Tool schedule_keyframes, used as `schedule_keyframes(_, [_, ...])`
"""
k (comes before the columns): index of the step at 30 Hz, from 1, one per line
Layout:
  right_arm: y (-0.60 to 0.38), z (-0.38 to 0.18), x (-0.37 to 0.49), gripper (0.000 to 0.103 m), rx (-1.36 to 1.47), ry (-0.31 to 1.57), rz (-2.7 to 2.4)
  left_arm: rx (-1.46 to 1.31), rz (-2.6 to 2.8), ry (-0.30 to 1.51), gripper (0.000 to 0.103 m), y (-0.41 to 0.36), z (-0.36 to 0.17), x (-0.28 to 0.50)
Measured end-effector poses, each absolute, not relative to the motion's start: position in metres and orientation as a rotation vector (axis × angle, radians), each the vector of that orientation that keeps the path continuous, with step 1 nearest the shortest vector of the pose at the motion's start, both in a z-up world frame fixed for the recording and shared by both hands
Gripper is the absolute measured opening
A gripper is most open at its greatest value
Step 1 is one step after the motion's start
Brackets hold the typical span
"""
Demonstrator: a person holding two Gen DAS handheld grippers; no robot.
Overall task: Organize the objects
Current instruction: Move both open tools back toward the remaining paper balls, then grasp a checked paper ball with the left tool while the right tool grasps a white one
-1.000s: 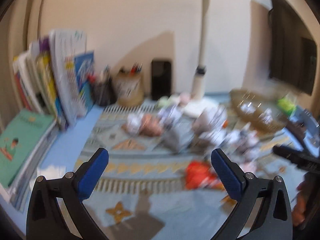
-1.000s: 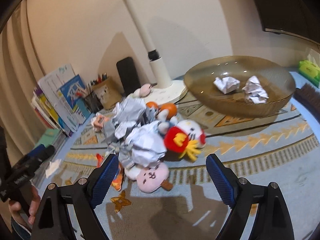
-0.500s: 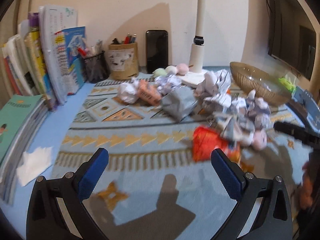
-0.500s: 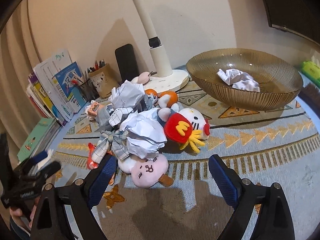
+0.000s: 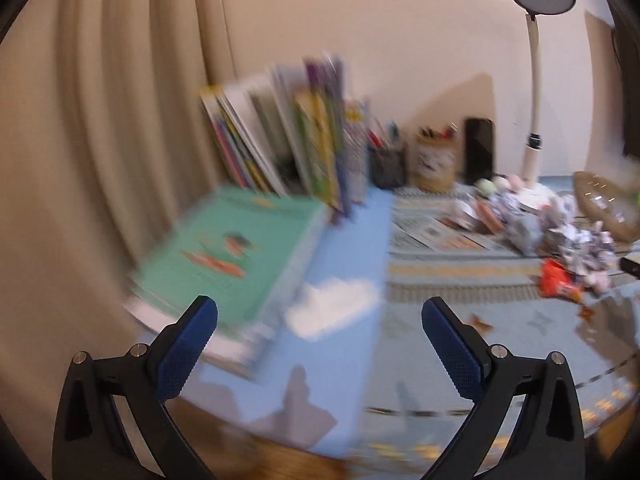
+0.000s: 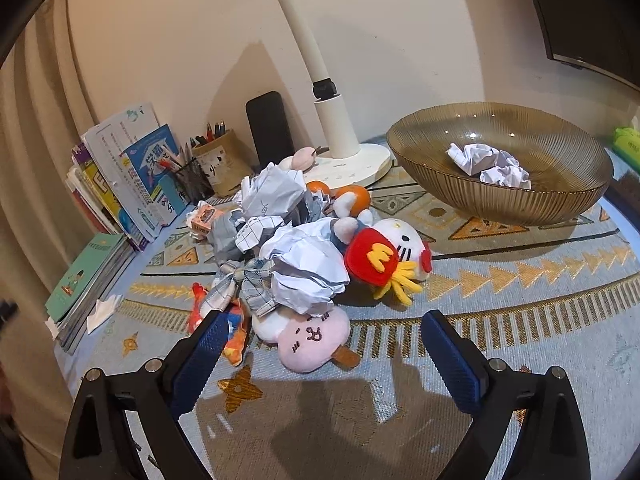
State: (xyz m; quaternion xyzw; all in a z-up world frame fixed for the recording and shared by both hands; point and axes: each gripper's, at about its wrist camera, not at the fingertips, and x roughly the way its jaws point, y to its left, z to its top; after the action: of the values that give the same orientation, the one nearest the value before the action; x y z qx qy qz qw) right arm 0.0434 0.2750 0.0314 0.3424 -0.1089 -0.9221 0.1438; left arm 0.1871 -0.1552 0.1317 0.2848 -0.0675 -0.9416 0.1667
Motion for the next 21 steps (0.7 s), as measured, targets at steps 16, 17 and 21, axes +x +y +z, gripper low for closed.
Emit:
schedule_keyframes(16, [0.269, 0.027, 0.039, 0.097, 1.038, -0.261, -2.668, 1.359, -3.188, 0.204, 0.102, -0.025, 0.051, -0.024])
schedule_keyframes(17, [0.269, 0.027, 0.038, 0.097, 1.039, -0.262, -2.667, 1.404, -3.175, 0.173, 0.102, -0.015, 0.043, -0.039])
schedule_keyframes(21, [0.269, 0.025, 0.032, 0.097, 1.065, -0.269, -2.640, 1.463, -3.173, 0.165, 0.101, 0.006, 0.026, -0.071])
